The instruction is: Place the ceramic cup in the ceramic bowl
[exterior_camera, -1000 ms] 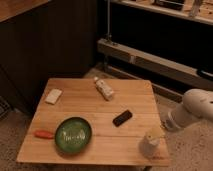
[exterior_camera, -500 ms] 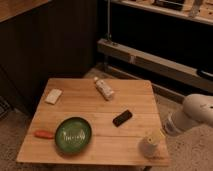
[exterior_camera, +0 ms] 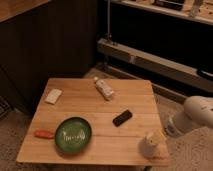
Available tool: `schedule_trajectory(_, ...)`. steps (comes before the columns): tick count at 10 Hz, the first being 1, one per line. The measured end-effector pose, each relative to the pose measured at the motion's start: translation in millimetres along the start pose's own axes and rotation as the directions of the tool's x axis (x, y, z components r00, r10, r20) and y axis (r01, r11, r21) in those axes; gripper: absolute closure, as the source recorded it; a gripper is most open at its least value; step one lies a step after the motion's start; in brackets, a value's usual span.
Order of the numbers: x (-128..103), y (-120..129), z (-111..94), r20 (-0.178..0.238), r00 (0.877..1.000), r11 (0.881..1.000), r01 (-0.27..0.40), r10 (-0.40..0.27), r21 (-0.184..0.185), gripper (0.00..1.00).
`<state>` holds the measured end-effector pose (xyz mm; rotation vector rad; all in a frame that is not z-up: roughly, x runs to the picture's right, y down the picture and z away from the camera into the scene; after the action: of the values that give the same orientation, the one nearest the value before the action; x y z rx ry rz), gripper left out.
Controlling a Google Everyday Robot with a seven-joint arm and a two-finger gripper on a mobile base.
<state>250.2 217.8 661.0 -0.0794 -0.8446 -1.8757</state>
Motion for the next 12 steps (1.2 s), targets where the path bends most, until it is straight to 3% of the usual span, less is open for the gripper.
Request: schedule_trajectory(12, 3.8, -22.9, 29.6, 0.006, 1.000, 1.000, 0.020, -0.020, -0.012, 0.20)
